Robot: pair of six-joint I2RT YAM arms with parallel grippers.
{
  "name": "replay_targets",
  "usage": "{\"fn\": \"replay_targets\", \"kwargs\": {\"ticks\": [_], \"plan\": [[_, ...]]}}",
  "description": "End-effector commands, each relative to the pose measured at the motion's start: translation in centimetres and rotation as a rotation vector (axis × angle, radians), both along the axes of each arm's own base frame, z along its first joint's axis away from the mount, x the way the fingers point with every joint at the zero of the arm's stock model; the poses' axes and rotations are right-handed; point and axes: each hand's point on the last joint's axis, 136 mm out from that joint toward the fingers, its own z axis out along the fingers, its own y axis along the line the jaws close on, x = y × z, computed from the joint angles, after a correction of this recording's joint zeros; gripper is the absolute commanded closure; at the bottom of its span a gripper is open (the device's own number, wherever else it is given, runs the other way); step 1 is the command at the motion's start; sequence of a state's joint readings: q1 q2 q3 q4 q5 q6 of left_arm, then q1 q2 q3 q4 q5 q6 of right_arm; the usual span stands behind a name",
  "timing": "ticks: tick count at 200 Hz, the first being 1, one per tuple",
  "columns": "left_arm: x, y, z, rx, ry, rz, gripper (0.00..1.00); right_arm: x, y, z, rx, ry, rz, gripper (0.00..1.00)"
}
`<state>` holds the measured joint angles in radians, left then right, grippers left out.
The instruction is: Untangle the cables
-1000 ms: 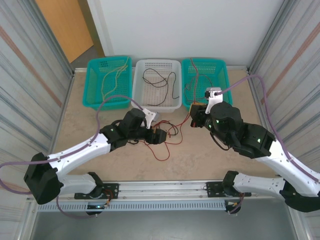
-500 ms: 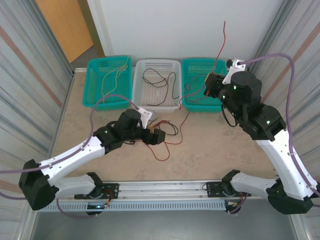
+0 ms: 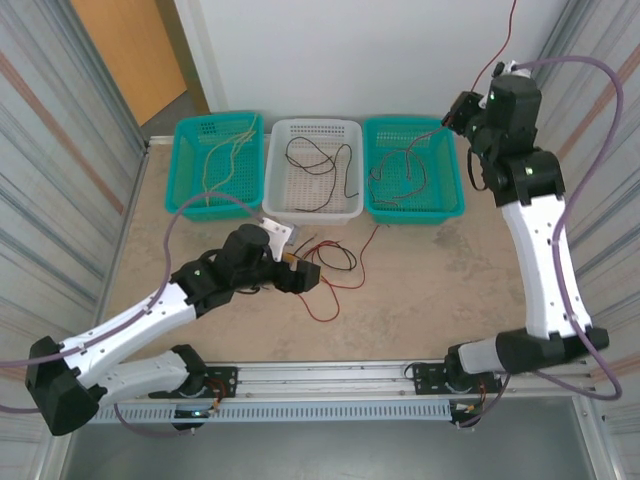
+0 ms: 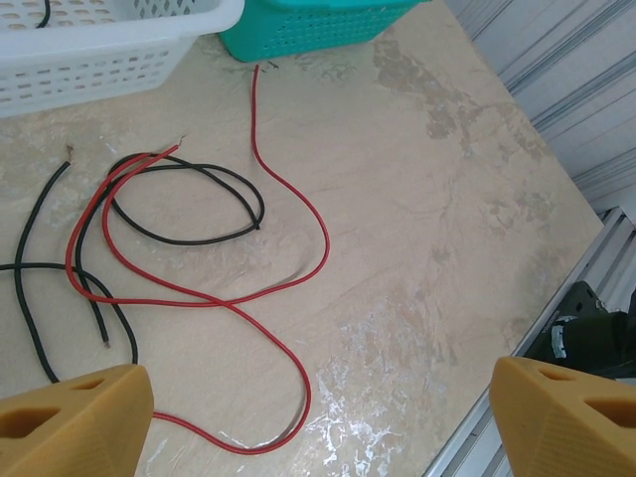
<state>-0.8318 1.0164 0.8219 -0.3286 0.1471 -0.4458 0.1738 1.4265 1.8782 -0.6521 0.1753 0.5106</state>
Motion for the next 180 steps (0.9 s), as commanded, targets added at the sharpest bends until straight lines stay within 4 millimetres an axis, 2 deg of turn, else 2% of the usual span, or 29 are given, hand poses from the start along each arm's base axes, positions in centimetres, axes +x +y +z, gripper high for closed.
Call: {"fn": "replay_targets", "kwargs": {"ticks": [1, 10, 20, 40, 49, 53, 55, 60, 77, 93, 112, 132, 151, 180], "plan": [[-0.2, 1.1, -0.1, 0.019, -0.014, 0.028, 0.12, 3.3, 0.3, -3.3, -0.023, 0.116, 0.056, 1.00], [-0.1, 1.3, 0.0, 0.018, -0.015, 0.036, 0.12, 4.4, 0.7, -6.0, -0.035, 0.194, 0.070, 1.00], [-0.1, 1.5, 0.0, 0.016, -0.014, 0.044, 0.12, 5.3, 0.9, -9.3, -0.041, 0.282, 0.077, 0.94], [0.2, 1.9, 0.1, 0.016, -0.011, 0.059, 0.13, 6.1, 0.9, -15.6, -0.057, 0.456, 0.073, 0.68], [0.3, 2.1, 0.1, 0.018, -0.010, 0.065, 0.13, 6.2, 0.6, -17.8, -0.066, 0.518, 0.058, 0.60], [0.3, 2.1, 0.1, 0.019, -0.009, 0.068, 0.13, 6.2, 0.5, -18.2, -0.068, 0.529, 0.050, 0.56], [0.4, 2.2, 0.1, 0.020, -0.009, 0.071, 0.13, 6.0, 0.4, -19.4, -0.072, 0.559, 0.047, 0.56], [0.4, 2.3, 0.1, 0.023, -0.008, 0.074, 0.13, 5.8, 0.3, -20.5, -0.075, 0.585, 0.040, 0.55], [0.7, 2.7, -0.1, 0.033, -0.008, 0.091, 0.14, 5.2, 0.2, -21.6, -0.070, 0.596, 0.036, 0.53], [1.1, 3.2, -0.3, 0.041, -0.004, 0.118, 0.14, 4.6, 0.7, -21.2, -0.053, 0.579, 0.056, 0.50], [1.6, 3.7, -0.4, 0.035, 0.007, 0.157, 0.14, 3.3, 1.6, -20.4, -0.064, 0.582, 0.085, 0.50], [2.1, 4.2, -0.7, 0.022, 0.009, 0.193, 0.15, 0.9, 4.9, -20.1, -0.099, 0.562, 0.171, 0.50], [2.4, 4.5, -1.1, 0.003, 0.025, 0.212, 0.15, -2.5, 8.7, -21.3, -0.160, 0.568, 0.257, 0.49], [3.1, 5.5, -1.6, -0.010, 0.055, 0.258, 0.17, -8.1, 13.3, -25.7, -0.199, 0.616, 0.329, 0.47]]}}
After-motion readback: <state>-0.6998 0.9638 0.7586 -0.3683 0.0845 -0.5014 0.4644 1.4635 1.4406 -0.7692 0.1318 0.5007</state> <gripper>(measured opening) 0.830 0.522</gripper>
